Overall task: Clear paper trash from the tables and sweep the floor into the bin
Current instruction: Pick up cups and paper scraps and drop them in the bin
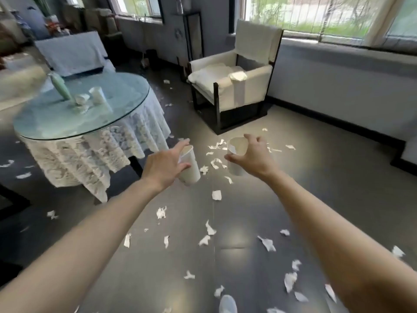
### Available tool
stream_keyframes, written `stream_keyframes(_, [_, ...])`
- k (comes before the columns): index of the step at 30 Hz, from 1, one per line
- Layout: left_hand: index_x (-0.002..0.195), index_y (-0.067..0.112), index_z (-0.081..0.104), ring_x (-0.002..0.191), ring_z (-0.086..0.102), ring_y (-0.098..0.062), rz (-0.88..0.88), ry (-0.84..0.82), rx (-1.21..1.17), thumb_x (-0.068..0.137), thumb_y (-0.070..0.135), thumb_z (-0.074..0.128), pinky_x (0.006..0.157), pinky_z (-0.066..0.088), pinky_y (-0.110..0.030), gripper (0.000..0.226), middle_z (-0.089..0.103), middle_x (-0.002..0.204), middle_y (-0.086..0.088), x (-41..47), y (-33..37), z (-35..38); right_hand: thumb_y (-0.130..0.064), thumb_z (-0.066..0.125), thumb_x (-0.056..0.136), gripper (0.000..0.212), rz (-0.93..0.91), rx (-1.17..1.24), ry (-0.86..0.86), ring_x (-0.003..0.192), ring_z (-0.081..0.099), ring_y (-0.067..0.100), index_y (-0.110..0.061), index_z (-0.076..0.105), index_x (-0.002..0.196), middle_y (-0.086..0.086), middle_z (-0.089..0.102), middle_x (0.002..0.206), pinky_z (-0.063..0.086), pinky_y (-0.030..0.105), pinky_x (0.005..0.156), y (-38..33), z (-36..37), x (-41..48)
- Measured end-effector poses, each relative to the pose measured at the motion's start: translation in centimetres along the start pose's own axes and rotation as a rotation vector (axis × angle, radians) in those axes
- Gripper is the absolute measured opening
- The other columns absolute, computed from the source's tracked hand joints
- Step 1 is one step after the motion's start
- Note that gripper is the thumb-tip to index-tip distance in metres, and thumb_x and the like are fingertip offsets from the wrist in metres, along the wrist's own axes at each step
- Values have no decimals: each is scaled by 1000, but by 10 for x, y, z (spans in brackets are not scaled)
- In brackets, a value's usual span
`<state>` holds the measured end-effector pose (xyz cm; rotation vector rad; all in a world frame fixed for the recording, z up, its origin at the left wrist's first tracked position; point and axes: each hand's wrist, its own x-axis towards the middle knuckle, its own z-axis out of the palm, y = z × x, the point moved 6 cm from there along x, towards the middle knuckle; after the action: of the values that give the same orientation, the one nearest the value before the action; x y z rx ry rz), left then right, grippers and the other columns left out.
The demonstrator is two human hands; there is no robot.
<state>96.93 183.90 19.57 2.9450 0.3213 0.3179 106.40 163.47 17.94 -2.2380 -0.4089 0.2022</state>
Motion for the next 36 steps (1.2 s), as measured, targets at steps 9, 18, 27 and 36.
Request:
stream_keyframes(9, [133,37,52,107,58,-31,-274,81,-279,85,32,68,75,37,-31,51,64,121,-8,275,-155,30,-45,76,76,86,-15,-46,0,115,48,26,-13,35,144,10,34,135,37,26,90,-53,43,292])
stream_keyframes(18, [133,35,52,106,57,-32,-259,180,-344,85,31,67,80,43,-36,50,64,123,-4,615,-307,50,-43,76,77,86,-62,-21,3,125,40,30,-12,33,144,10,28,139,41,41,105,-141,115,639])
stream_keyframes(27, [131,39,52,107,57,-31,-313,124,-323,83,33,67,87,48,-39,51,65,119,-4,889,-431,104,-45,74,78,82,-58,-68,-33,109,44,20,-16,34,142,7,34,134,37,27,83,-180,183,946])
stream_keyframes(36, [132,42,49,105,56,-28,-374,114,-312,85,34,64,76,41,-32,50,63,120,-4,1201,-571,140,-44,76,77,83,-47,-34,-95,122,43,28,-14,34,143,7,30,136,42,40,100,-235,252,1296])
